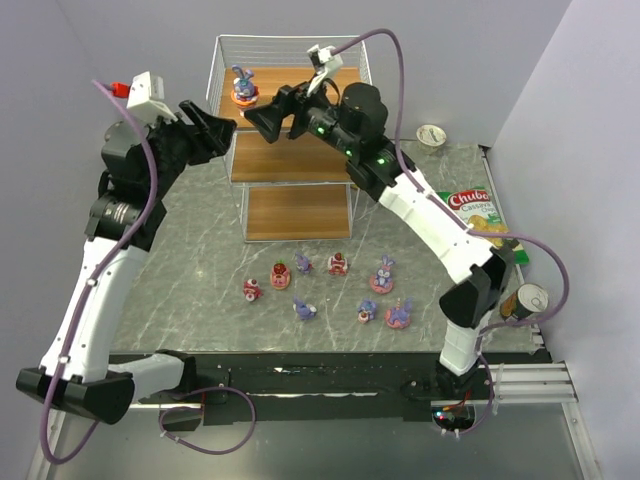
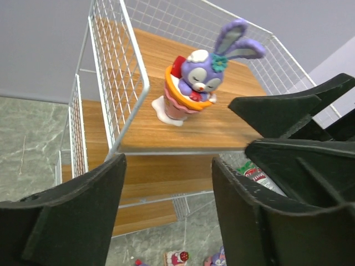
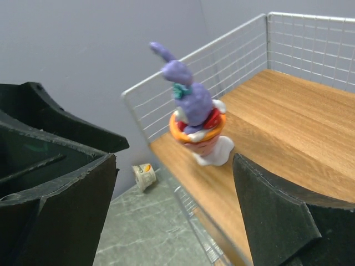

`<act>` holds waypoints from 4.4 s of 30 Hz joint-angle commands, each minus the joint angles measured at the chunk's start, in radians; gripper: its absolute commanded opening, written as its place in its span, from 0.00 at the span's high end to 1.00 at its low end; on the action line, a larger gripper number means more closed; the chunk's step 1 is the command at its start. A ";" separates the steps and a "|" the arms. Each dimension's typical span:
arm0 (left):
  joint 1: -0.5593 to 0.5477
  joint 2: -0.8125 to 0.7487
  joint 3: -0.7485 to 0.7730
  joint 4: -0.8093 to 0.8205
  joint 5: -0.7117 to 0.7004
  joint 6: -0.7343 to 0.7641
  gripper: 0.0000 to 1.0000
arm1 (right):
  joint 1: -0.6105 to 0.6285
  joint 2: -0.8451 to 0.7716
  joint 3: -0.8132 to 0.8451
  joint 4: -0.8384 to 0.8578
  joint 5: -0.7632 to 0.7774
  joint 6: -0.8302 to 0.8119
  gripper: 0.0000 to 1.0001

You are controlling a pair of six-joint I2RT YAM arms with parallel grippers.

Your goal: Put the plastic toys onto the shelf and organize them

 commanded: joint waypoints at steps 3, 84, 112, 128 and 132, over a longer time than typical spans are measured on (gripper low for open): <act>-0.003 -0.136 -0.034 0.008 0.010 0.039 0.25 | 0.030 -0.176 -0.072 0.003 -0.066 -0.014 0.07; -0.533 0.199 -0.623 -0.201 0.079 -0.523 0.71 | -0.030 -0.871 -1.186 -0.700 0.355 0.477 0.10; -0.533 0.109 0.136 -0.687 -0.004 0.184 0.99 | 0.211 -0.734 -0.747 -0.457 0.109 -0.367 0.02; -0.533 0.072 0.203 -0.715 0.102 0.211 0.99 | 0.209 -0.581 -0.610 -0.476 0.014 -0.505 0.10; -0.533 0.075 0.210 -0.713 0.111 0.207 0.99 | 0.211 -0.553 -0.598 -0.476 0.013 -0.501 0.15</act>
